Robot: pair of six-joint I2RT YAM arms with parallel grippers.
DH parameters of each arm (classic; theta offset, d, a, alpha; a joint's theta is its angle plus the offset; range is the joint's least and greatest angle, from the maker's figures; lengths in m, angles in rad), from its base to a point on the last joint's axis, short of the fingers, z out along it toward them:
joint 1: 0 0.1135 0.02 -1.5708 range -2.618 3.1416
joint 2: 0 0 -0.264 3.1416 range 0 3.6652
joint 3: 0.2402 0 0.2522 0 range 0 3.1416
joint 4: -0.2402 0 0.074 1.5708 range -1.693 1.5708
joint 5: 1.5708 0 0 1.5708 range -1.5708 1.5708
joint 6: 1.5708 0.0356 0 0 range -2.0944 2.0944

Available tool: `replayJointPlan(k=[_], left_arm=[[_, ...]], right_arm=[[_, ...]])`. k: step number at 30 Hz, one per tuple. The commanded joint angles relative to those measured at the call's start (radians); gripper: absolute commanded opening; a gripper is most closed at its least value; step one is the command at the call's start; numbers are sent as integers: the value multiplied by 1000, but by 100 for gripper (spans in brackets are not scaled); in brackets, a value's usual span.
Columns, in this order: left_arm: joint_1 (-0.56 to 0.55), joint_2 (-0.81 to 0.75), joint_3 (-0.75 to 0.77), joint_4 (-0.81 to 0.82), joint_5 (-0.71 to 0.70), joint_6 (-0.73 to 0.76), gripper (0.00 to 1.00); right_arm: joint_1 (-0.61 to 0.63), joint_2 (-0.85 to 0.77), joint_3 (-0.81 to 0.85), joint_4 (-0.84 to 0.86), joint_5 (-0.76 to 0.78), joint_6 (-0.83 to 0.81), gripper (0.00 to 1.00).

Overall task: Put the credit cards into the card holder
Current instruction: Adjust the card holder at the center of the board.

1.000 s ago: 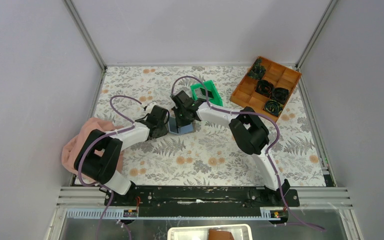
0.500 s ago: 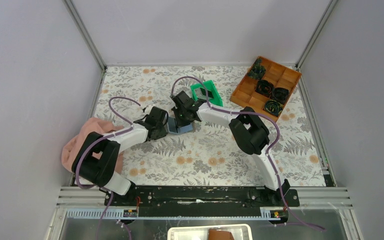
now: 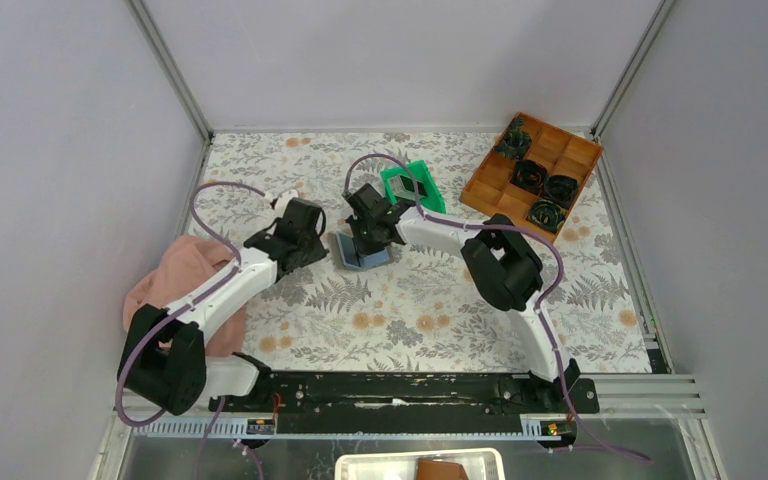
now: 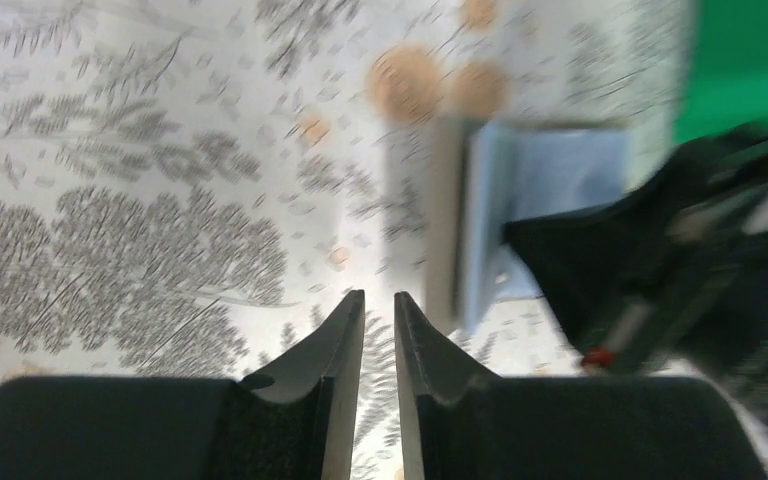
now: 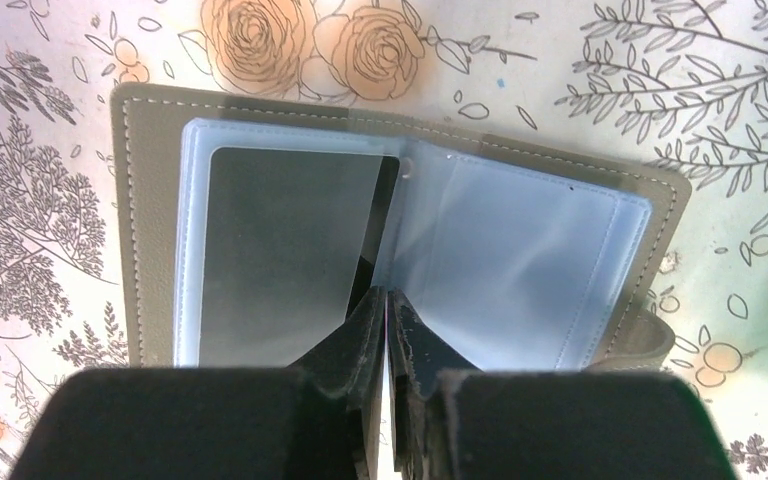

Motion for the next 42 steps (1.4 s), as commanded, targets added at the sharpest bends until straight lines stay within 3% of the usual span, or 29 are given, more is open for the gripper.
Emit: replayJointPlan(k=[1,19,30,42], left_arm=[[4,0,123,0,19,-2,25],[-61,27,0,270,266,-23,26],[-86,62,-83,279,290,18,26],[-86,105,-123,204,200,9,25]], right_arm=[[12,-72,-32,-11,27,-16,11],[77,-194,-302,85,65,142,9],[95,-210,-348,125,77,212,8],[95,-235,-343,92,108,200,8]])
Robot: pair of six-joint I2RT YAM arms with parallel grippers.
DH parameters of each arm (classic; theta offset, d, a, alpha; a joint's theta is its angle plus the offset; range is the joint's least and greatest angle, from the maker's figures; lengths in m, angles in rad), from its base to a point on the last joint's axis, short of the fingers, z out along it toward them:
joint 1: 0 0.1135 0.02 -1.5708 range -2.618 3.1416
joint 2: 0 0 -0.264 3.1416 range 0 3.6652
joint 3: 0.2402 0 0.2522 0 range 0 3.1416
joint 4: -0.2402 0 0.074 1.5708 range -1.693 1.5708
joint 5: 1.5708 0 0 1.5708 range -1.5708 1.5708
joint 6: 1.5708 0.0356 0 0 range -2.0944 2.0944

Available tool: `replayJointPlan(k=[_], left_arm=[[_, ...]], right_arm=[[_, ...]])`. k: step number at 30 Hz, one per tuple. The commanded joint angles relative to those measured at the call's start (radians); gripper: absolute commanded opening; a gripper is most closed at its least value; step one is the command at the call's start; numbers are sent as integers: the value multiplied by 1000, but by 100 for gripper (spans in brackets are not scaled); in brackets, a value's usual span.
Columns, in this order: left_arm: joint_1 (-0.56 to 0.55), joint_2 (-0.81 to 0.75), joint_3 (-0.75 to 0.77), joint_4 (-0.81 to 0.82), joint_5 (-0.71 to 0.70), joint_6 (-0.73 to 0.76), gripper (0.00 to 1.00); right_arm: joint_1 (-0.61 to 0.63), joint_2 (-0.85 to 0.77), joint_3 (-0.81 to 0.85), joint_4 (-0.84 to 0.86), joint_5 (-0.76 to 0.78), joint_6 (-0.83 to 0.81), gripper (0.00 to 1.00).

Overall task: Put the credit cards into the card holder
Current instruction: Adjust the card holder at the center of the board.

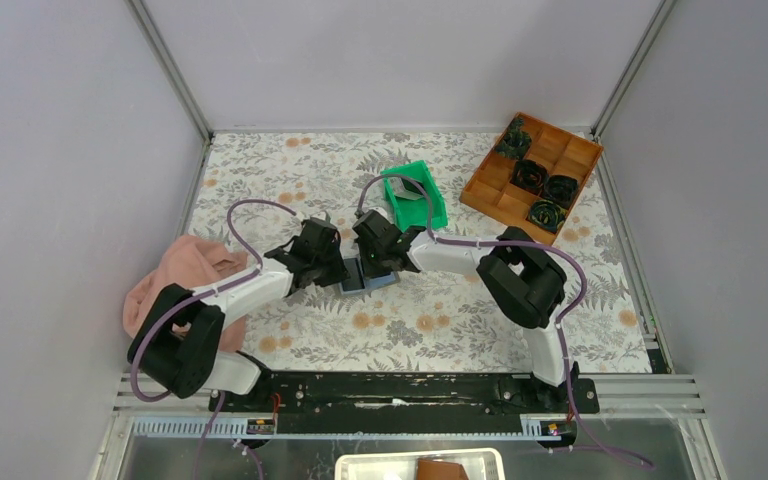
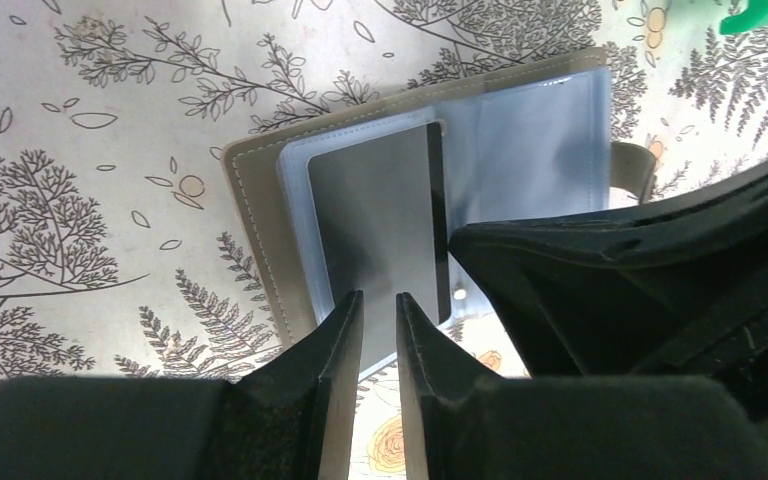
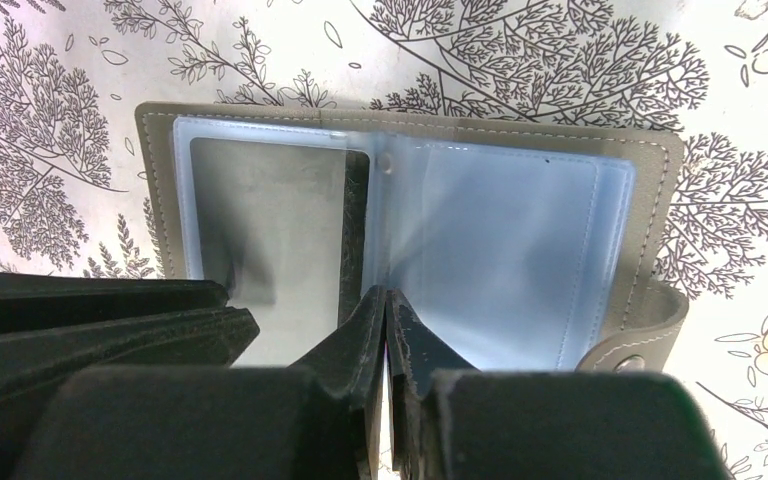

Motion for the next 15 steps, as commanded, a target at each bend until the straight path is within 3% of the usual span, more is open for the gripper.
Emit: replayJointPlan(k=[1,15], left_arm=[[-3,16,-11,-23,-54,-1,25],[-3,54,-28,-43,-88,-9,24]], right_arm=[[17,-39,-11,-66,33,-7,8],[-9,-97,-1,-112,86,-45,8]])
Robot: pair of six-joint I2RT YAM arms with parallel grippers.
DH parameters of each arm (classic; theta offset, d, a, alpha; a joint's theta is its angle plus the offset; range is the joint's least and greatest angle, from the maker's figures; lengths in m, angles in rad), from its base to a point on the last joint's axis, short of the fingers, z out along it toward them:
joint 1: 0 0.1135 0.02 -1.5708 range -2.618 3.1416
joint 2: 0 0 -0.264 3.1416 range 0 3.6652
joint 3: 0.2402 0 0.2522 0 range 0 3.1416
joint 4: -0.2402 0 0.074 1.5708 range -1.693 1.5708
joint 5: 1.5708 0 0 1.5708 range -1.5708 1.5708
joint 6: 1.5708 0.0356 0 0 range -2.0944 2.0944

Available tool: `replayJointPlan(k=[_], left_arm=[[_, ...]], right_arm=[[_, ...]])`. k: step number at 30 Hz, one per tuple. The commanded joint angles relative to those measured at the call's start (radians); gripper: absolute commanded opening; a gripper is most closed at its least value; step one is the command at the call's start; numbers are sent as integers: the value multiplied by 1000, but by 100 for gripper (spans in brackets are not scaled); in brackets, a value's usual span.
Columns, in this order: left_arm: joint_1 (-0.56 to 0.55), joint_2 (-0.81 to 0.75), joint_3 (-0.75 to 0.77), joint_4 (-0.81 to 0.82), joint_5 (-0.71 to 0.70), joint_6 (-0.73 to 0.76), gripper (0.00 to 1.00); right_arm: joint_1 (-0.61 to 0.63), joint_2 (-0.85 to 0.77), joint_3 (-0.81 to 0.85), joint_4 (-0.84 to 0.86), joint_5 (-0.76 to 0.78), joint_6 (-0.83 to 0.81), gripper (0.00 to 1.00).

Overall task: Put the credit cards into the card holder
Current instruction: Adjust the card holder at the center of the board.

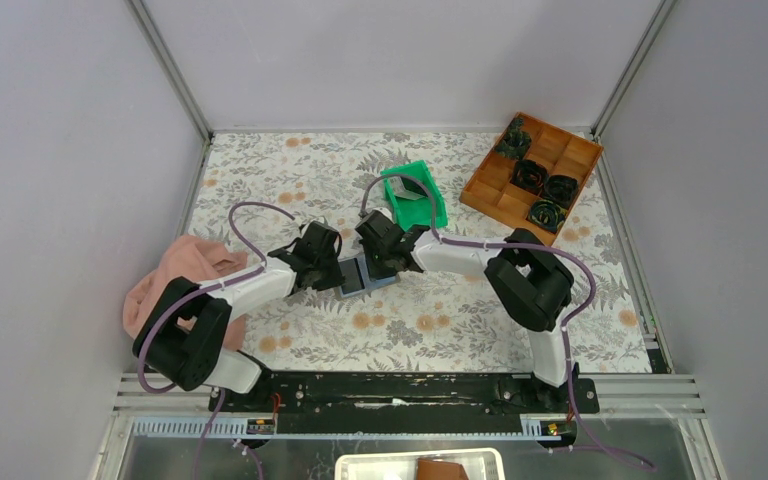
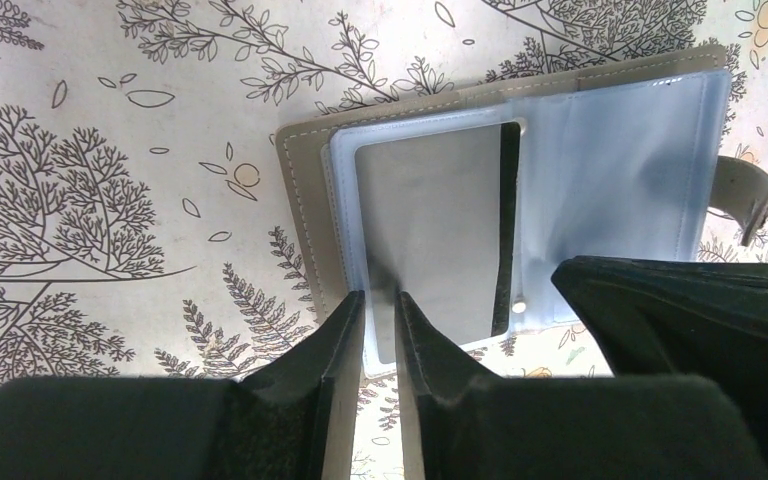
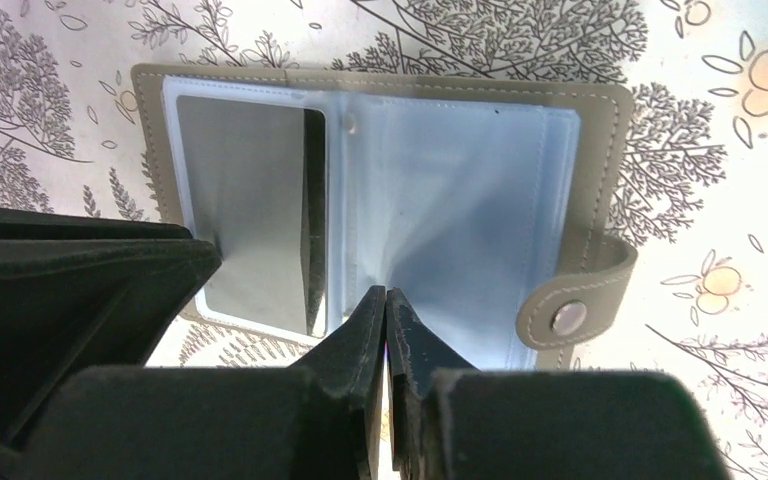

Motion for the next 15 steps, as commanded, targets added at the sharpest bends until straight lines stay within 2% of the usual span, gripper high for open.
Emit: replayJointPlan(k=[1,15], left_arm=[[-4,10,-19,-14,-32,-4,24],[-7,-12,-14,28,-35,-5,24]], right_arm=[[-13,-59,23,-58,61,-38,9],[-77,-59,85,-121,71,-104,9]])
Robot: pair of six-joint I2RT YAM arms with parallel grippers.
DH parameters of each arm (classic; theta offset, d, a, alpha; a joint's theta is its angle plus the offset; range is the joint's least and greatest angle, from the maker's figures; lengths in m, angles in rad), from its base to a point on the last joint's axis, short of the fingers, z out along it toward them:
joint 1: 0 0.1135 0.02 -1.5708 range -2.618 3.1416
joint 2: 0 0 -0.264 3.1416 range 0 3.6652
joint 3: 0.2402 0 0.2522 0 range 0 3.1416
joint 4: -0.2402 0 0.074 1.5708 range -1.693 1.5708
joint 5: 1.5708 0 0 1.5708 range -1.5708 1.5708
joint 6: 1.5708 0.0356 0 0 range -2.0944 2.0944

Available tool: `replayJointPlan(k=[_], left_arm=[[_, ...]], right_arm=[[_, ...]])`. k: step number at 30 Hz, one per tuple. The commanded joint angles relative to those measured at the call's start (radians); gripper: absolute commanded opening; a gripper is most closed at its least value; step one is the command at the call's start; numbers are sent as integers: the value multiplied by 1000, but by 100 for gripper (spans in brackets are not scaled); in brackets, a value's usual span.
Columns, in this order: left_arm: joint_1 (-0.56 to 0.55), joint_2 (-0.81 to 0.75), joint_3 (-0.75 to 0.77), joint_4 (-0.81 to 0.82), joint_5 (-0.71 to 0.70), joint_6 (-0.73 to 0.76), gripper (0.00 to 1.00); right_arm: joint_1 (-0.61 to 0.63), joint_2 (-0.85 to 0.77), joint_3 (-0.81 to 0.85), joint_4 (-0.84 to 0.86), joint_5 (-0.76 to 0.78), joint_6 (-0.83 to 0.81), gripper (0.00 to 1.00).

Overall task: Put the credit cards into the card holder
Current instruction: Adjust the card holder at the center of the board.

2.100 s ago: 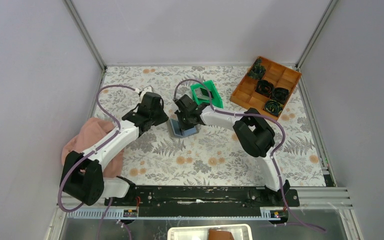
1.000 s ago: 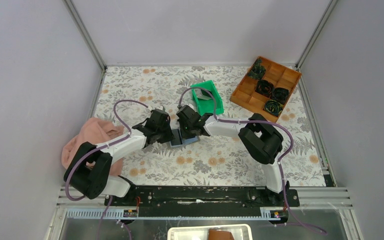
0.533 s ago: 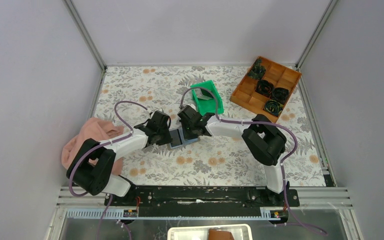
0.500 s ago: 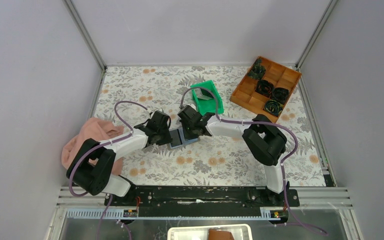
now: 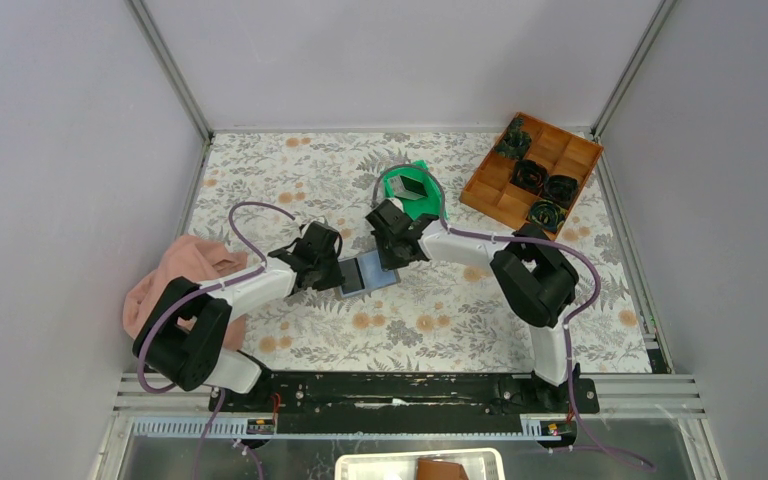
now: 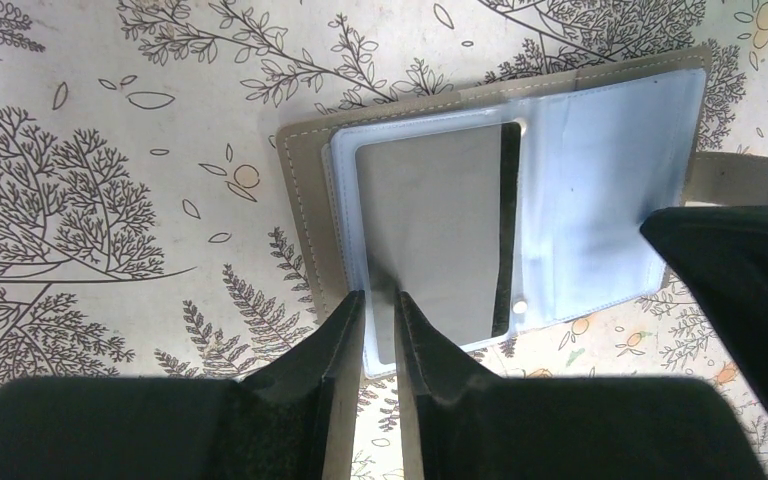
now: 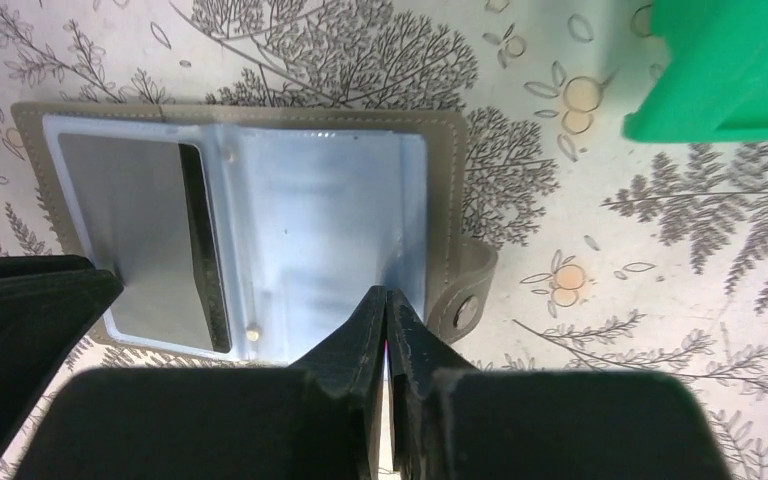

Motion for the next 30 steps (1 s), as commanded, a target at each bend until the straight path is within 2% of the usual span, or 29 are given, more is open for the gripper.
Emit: replayJointPlan(k=[1,16,21,30], left_arm=[[-8,-16,-9,28,-29,1,24],[-44,-43,74,21,-68,73,25],[-53,-44,90,22,-70,84,26],[-62,-42,102,21,-69,93,26]], right_arm=[[-16,-46,83,-48,26,-50,10],[-25,-10,294,-147,12,-117,14],[-44,2,412,-179,10,-135,23],[-160,82,592,-231,15,-173,34]])
